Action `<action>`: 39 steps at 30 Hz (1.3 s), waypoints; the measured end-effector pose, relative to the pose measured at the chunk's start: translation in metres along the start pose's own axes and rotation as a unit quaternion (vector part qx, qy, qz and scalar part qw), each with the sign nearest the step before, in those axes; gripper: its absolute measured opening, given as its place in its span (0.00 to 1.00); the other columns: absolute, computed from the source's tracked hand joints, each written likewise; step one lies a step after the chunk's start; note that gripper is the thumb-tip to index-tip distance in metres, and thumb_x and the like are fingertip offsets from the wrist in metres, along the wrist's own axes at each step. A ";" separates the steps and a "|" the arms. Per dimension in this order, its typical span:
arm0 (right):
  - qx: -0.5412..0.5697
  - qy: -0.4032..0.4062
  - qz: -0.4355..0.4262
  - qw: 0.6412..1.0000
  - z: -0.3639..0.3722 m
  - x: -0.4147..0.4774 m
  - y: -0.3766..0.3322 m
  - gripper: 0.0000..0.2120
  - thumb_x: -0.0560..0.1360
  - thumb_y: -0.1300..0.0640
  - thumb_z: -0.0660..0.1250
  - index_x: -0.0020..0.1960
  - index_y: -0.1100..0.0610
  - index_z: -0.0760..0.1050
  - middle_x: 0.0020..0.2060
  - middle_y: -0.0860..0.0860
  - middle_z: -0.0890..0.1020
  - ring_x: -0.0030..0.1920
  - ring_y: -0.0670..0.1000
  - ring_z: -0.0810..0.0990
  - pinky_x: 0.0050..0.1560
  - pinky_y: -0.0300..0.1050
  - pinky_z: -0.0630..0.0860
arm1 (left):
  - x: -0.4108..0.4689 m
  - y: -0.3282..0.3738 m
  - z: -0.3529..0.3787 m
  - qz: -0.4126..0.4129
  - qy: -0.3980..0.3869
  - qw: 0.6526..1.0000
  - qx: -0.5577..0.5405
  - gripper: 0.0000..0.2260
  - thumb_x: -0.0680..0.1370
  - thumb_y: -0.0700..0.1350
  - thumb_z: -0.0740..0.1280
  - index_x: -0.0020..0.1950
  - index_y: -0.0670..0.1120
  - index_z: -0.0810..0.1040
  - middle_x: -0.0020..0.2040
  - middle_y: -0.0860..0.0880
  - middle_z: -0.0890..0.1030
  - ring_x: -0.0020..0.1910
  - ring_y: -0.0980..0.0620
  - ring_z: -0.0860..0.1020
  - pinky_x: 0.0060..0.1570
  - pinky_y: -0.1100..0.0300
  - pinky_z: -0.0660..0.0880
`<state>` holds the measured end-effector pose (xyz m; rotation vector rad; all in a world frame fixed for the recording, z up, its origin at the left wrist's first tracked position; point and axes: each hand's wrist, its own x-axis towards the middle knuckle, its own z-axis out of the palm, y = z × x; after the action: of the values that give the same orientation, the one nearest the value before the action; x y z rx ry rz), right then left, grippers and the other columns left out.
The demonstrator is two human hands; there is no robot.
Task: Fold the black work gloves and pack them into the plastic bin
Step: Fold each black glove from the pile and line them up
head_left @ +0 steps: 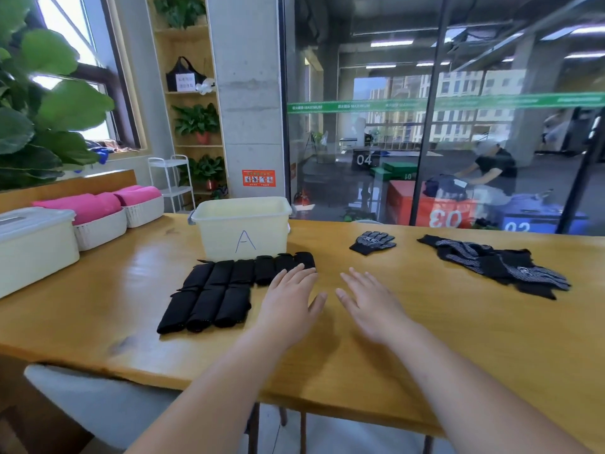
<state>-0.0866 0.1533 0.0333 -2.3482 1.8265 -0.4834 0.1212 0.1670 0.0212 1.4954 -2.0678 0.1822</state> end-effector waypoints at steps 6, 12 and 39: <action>-0.015 0.009 0.057 0.998 -0.021 -0.016 0.058 0.33 0.85 0.31 0.44 0.86 0.43 0.52 0.86 0.42 0.52 0.86 0.51 0.49 0.84 0.58 0.52 | 0.030 0.050 0.030 0.033 -0.058 0.998 -0.016 0.27 0.87 0.63 0.54 0.83 0.53 0.68 0.83 0.57 0.67 0.85 0.56 0.55 0.84 0.52 0.49; -0.020 0.008 0.105 0.994 -0.028 -0.027 0.106 0.33 0.85 0.31 0.44 0.86 0.43 0.53 0.86 0.43 0.51 0.86 0.51 0.49 0.84 0.58 0.51 | 0.049 0.089 0.062 0.053 -0.105 0.993 -0.018 0.27 0.87 0.63 0.53 0.83 0.52 0.67 0.83 0.55 0.66 0.85 0.55 0.56 0.84 0.50 0.50; -0.079 0.053 0.197 0.976 -0.012 0.038 0.190 0.38 0.83 0.29 0.41 0.87 0.47 0.50 0.86 0.48 0.50 0.86 0.53 0.44 0.84 0.61 0.47 | 0.197 0.087 0.164 -0.020 -0.198 0.979 0.042 0.36 0.85 0.68 0.46 0.87 0.48 0.54 0.88 0.48 0.51 0.87 0.47 0.45 0.84 0.41 0.45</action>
<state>-0.2576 0.0688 -0.0044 -1.9973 2.3851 -0.4316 -0.0592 -0.0345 0.0073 1.7350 -2.3589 -0.0503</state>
